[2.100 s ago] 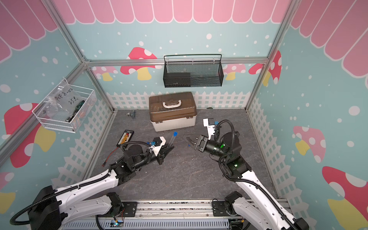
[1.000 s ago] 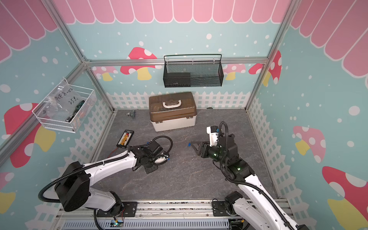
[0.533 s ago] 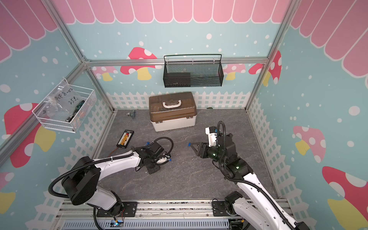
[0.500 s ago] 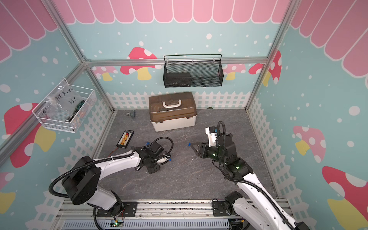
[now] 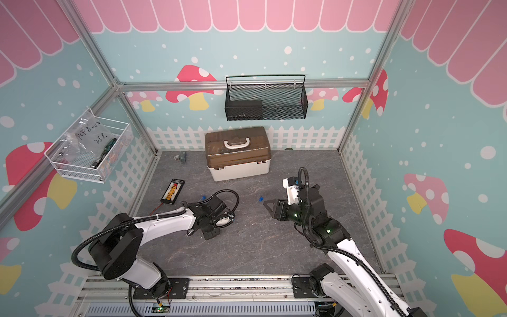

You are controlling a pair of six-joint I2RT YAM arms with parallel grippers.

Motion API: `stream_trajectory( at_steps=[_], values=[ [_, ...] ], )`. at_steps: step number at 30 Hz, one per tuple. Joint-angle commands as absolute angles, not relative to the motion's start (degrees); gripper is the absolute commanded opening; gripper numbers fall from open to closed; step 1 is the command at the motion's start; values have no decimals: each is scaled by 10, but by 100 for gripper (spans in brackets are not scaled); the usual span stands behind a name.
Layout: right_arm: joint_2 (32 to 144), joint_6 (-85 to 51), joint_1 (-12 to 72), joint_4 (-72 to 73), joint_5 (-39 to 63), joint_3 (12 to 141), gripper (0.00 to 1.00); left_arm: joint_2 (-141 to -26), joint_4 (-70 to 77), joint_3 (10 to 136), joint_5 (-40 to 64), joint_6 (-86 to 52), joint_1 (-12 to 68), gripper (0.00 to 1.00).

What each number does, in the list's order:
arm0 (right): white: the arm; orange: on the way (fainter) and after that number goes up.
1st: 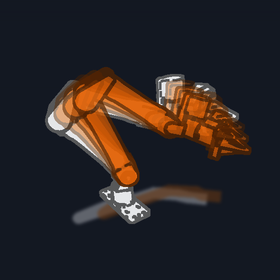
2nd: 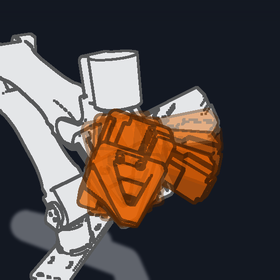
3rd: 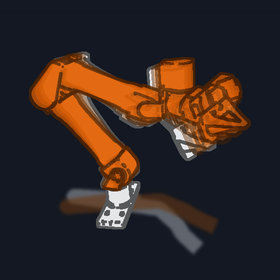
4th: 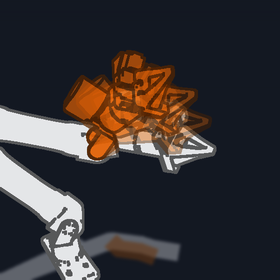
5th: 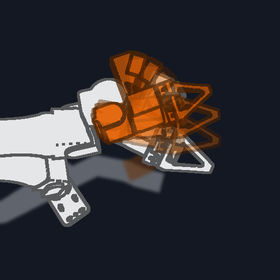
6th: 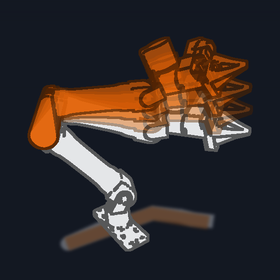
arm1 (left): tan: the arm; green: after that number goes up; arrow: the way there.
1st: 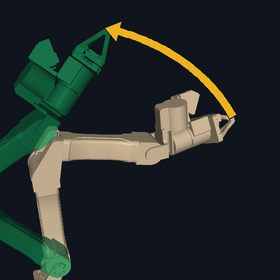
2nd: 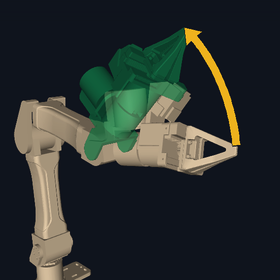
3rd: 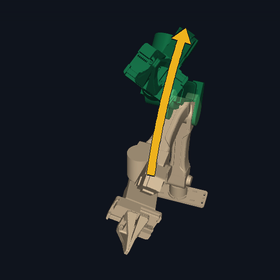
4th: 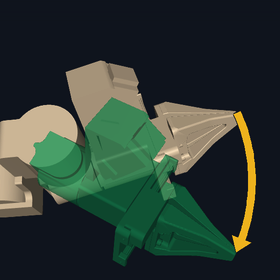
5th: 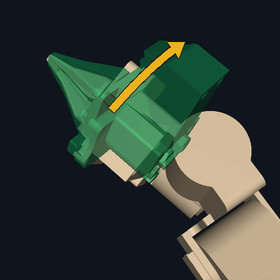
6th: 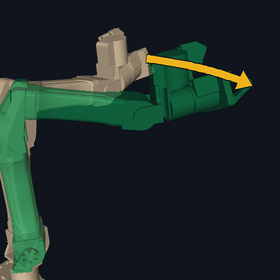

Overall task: Insert stoppers into test tubes
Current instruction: Place the test tube at the center of the board.

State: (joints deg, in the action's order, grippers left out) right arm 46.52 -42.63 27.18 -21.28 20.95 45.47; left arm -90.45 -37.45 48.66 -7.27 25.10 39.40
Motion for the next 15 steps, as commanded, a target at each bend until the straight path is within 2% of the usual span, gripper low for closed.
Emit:
stream_trajectory(
  at_steps=[1,8,15],
  values=[
    [475,-400,270,-249,204,482,54,-907,-369,478,-82,259,394,30],
    [489,-379,270,-274,209,501,54,-867,-357,475,-89,256,403,36],
    [508,-343,270,-291,194,518,59,-691,-285,468,-50,242,418,39]
  ],
)
